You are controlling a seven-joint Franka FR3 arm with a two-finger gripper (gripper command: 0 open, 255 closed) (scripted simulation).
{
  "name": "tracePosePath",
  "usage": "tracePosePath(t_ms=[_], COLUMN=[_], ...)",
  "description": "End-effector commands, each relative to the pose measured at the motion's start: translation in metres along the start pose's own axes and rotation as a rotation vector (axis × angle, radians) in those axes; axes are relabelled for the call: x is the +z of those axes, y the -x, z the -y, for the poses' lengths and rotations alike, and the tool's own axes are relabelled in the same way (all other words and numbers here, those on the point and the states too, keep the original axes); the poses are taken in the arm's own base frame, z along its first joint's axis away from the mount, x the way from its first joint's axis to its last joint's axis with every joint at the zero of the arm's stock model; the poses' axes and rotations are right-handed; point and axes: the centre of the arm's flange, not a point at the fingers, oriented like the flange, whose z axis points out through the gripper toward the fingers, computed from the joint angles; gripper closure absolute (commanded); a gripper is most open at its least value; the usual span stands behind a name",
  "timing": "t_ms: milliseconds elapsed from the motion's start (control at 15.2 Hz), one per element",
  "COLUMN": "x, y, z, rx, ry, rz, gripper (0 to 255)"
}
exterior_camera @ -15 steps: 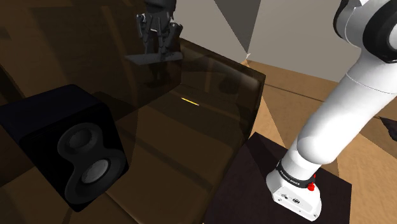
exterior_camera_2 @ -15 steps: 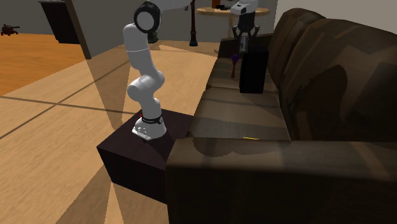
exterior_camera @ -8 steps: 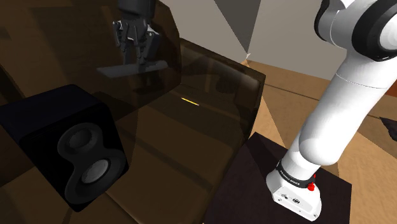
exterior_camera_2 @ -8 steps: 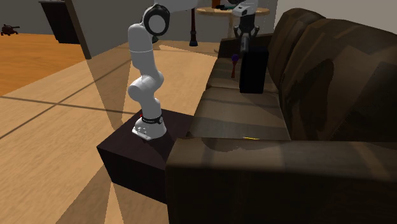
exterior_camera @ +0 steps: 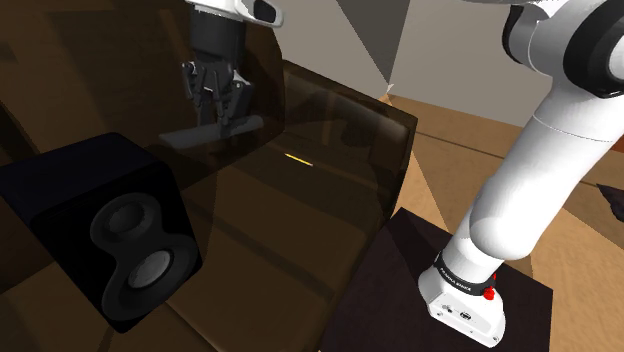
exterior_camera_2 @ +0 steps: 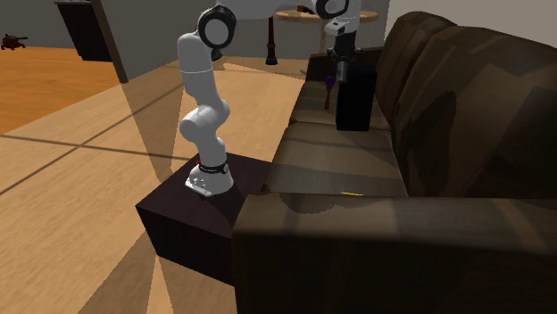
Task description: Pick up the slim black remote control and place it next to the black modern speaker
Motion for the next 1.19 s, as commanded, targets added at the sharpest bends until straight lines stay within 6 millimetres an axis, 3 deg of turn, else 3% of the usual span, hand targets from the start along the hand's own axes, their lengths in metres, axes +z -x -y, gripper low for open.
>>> tracePosePath(t_ms=[0,1122], x=[0.009,0.097], y=[-0.002,-0.022], z=[0.0,-0.003], rx=[0.0,0.0], ry=[-0.001,-0.001], rz=[0.0,0.0], gripper=[255,255])
